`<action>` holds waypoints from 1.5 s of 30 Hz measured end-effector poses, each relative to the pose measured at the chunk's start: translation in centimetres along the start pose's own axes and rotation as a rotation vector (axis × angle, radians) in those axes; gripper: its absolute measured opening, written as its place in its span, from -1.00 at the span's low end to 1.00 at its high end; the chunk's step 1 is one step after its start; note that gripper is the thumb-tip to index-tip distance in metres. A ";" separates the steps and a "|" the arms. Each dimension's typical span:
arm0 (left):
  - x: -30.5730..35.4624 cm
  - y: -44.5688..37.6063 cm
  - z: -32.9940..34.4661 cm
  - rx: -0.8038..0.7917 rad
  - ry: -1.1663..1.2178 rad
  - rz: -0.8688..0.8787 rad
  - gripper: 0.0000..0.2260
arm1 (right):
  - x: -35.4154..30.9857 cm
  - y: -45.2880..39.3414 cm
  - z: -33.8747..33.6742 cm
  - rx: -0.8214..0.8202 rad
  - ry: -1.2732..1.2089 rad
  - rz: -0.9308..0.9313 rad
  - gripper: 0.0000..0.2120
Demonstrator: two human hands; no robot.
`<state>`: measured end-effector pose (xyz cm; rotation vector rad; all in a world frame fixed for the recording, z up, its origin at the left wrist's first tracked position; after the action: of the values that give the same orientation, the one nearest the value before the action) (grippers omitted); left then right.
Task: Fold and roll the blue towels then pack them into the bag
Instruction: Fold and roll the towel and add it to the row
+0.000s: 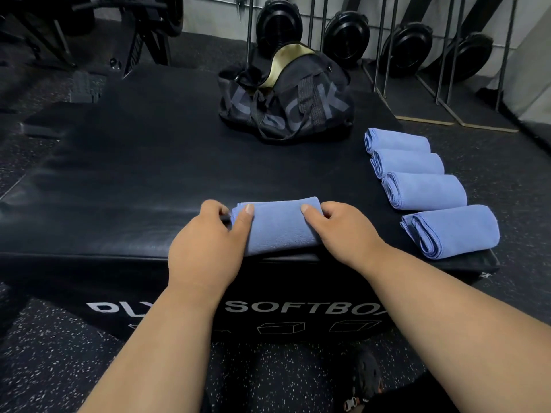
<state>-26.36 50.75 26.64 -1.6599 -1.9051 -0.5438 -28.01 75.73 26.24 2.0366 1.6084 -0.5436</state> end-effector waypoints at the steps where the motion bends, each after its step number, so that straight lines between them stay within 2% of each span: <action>1: 0.1 0.0 0.0 0.031 0.037 0.021 -0.57 | -0.1 0.0 0.1 0.013 0.028 0.010 -0.49; 4: 1.7 0.2 0.0 0.092 0.093 0.257 -0.55 | -0.1 -0.2 0.3 0.046 0.081 0.020 -0.50; 6: 3.0 0.7 1.3 0.036 -0.004 0.438 -0.56 | 0.1 -0.2 0.3 0.072 0.091 0.015 -0.56; 8: 3.3 1.2 3.0 -0.038 -0.149 0.509 -0.53 | 0.2 -0.2 0.3 0.079 0.062 0.001 -0.67; 10: 3.1 1.1 4.0 -0.122 -0.230 0.477 -0.49 | 0.0 -0.2 0.4 0.076 0.037 -0.045 -0.67; 13: 2.3 0.4 4.2 -0.201 -0.217 0.376 -0.51 | -0.3 -0.1 0.6 0.061 0.052 -0.125 -0.60; 17: 2.0 -0.2 4.0 -0.207 -0.183 0.308 -0.53 | -0.1 -0.5 1.3 0.016 0.184 -0.113 -0.60; 24: 1.9 -0.7 3.8 -0.166 -0.243 0.245 -0.53 | -0.1 -1.4 1.6 -0.110 0.251 -0.063 -0.53; 29: 1.9 -1.1 3.7 -0.172 -0.272 0.216 -0.53 | -0.5 -1.4 1.1 -0.156 0.190 -0.019 -0.65; 32: 1.5 -1.3 3.8 -0.174 -0.258 0.214 -0.52 | -0.4 -1.3 0.7 -0.172 0.160 0.003 -0.64; 36: 2.2 -0.9 2.8 -0.238 -0.207 0.221 -0.55 | -0.2 -0.2 0.0 -0.154 0.080 -0.040 -0.70; 40: 2.8 0.6 3.0 -0.375 -0.153 0.275 -0.53 | 0.7 1.8 -1.5 -0.126 -0.065 -0.091 -0.79; 45: 4.9 2.2 3.7 -0.405 -0.015 0.325 -0.64 | 2.1 3.9 -4.2 -0.134 -0.255 -0.118 -0.83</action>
<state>-25.17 57.12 26.83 -2.1801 -1.5556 -0.8207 -23.69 79.12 28.87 1.7084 1.5718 -0.6888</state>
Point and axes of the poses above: each hand's wrist, its own y-axis away from the middle knuckle, its own z-axis out of the palm, x = y × z, the point moved 6 cm from there along -y, towards the middle knuckle, and after that the axes turned 3 degrees about z, right-handed, at the moved point
